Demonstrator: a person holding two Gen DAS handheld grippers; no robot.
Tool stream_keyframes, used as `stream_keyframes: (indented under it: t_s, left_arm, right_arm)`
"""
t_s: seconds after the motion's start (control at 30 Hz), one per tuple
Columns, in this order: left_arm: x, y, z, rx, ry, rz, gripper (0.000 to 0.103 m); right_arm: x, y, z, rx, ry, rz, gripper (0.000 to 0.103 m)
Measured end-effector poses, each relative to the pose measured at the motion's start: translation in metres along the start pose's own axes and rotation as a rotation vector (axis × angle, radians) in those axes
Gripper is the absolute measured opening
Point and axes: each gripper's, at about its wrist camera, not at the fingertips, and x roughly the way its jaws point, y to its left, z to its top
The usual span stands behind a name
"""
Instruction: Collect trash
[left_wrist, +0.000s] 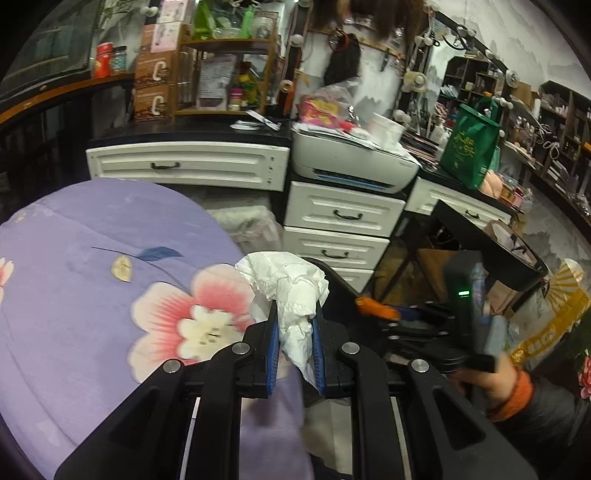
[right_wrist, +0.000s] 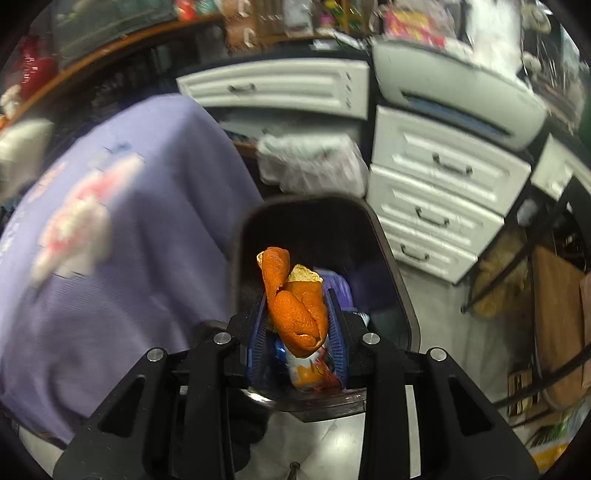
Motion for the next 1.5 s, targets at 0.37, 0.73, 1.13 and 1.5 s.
stream_keyframes:
  t_s: [0.37, 0.73, 1.13, 1.5]
  left_arm:
    - [0.054, -0.05, -0.02, 0.019, 0.107, -0.054, 0.015]
    - [0.104, -0.067, -0.038, 0.032, 0.195, -0.028, 0.015]
    - [0.174, -0.074, -0.049, 0.049, 0.28, 0.037, 0.015]
    - [0.197, -0.077, -0.052, 0.055, 0.299, 0.07, 0.044]
  right_arm:
    - [0.062, -0.026, -0.026, 0.092, 0.067, -0.022, 0.041]
    - [0.007, -0.048, -0.037, 0.123, -0.035, -0.025, 0.051]
    - [-0.075, -0.064, -0.066, 0.117, -0.173, -0.122, 0.064]
    - [-0.098, -0.074, -0.078, 0.16, -0.217, -0.148, 0.067]
